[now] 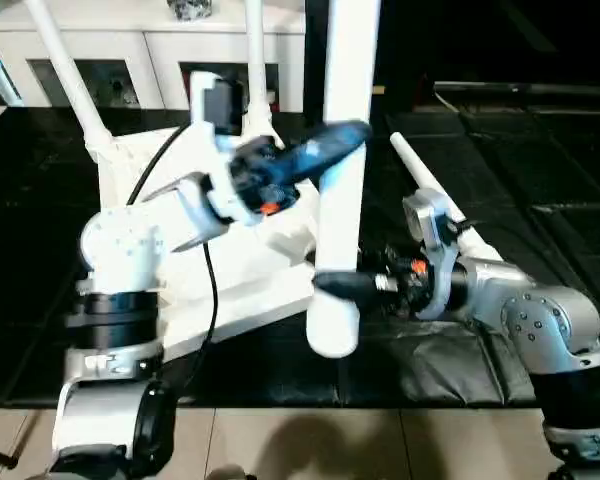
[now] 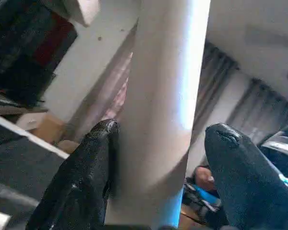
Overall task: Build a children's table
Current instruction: Pick table leg
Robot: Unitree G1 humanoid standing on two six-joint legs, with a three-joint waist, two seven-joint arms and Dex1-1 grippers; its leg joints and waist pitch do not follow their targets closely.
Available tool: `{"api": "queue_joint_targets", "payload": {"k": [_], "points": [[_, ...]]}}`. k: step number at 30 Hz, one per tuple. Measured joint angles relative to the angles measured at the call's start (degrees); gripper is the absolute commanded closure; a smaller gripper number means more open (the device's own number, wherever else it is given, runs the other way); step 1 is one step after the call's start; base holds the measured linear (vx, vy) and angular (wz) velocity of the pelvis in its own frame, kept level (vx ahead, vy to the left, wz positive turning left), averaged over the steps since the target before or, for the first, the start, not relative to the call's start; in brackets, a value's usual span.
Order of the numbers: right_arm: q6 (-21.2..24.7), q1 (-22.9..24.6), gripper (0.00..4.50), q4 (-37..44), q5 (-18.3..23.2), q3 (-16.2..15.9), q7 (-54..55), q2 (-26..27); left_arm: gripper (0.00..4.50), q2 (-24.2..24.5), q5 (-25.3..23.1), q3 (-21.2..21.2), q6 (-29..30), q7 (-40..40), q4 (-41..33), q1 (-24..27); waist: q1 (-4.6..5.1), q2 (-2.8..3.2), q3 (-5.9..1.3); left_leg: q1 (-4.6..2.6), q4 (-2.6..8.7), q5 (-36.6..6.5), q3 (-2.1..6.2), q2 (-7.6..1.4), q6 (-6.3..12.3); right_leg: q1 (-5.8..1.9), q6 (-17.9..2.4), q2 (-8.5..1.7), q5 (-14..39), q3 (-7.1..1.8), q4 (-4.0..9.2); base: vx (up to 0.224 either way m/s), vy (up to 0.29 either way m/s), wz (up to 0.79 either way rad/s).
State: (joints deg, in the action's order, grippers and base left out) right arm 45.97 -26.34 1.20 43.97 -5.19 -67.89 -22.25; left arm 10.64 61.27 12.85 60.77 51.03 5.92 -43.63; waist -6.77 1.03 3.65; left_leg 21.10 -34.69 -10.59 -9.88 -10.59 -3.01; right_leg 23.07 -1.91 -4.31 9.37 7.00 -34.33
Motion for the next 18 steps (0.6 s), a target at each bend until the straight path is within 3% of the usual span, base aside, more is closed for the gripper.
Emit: {"api": "queue_joint_targets", "payload": {"k": [9,18], "points": [[-1.20,-0.32,2.60,-0.16,-0.28,-2.10,-3.32,-0.85,2.44,2.19,2.04,-0.42,2.63,1.34,-1.30,0.74,-0.30,-0.03,-0.01,0.01,-0.04,0.00,0.01,-0.01,0.00,-0.01,0.02,0.00,0.00,0.00,-0.02,0.000,0.000,0.00],[-1.73,-0.33,2.60,-0.58,-0.57,-2.55,-3.57,-0.85,2.57,2.28,2.01,-0.74,2.45,1.33,-1.56,1.01,-1.10,-0.04,-0.02,0.00,-0.05,0.00,0.01,-0.01,0.00,-0.01,0.02,0.00,0.00,0.00,-0.03,0.000,0.000,0.00]]}}
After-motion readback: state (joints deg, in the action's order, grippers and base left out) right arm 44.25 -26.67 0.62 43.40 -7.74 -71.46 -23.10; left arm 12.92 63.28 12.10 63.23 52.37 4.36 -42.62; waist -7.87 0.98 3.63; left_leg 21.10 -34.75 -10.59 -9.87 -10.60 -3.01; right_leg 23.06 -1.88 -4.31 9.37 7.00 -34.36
